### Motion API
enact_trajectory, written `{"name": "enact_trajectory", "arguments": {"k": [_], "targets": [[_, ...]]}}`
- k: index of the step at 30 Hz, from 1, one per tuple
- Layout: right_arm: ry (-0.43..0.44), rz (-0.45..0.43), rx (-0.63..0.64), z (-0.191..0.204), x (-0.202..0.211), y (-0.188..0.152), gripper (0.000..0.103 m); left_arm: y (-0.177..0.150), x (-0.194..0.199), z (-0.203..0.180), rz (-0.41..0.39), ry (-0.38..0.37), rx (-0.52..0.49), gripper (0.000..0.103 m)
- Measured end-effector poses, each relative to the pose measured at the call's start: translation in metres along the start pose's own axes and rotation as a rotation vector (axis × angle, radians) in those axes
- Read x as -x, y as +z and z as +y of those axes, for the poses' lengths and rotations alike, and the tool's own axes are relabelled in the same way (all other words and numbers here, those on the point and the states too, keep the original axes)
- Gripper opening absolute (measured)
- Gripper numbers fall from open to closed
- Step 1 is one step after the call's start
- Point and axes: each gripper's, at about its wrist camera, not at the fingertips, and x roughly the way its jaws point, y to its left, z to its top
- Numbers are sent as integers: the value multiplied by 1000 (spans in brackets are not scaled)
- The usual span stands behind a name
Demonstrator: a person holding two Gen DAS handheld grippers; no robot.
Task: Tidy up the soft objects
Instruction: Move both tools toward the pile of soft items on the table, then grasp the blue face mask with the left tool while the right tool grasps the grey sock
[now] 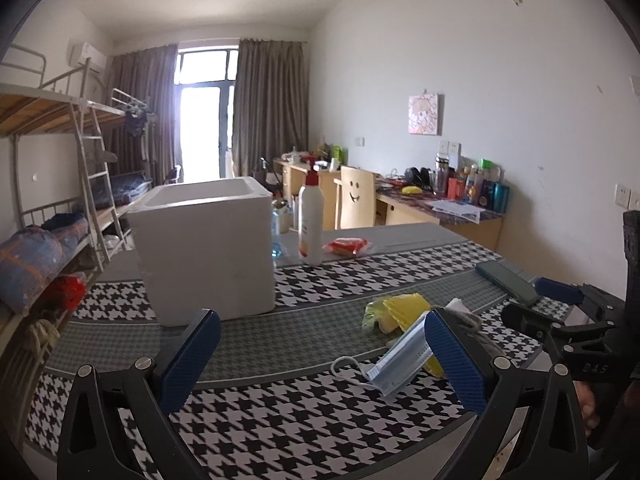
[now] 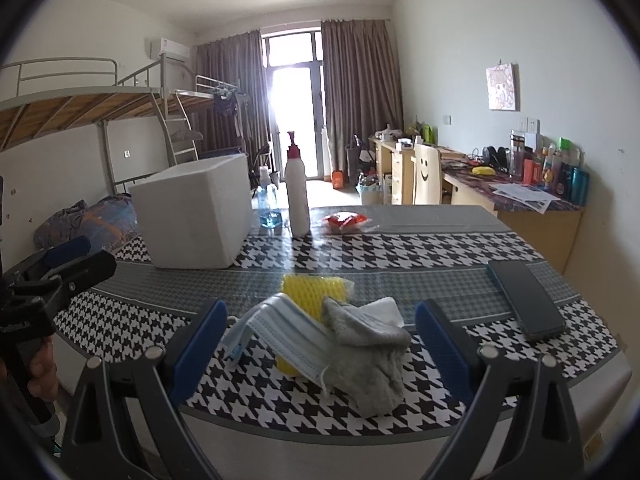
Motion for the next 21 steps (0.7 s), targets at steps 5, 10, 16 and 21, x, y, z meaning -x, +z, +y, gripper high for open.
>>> {"name": "enact_trajectory", "arguments": {"k": [5, 10, 16, 21], "targets": [[-11, 15, -10, -8, -7, -2, 97, -1, -10, -6, 28, -16, -33, 102], [-19, 36, -29, -17, -14, -4, 97, -2, -22, -13, 60, -40, -49, 102], [-36, 65, -35, -23, -21, -8, 97, -8, -38, -27, 107, -48, -117, 102], [-47, 84, -50, -29, -24, -12, 97, -13, -48, -36, 153, -81, -149, 102]]}}
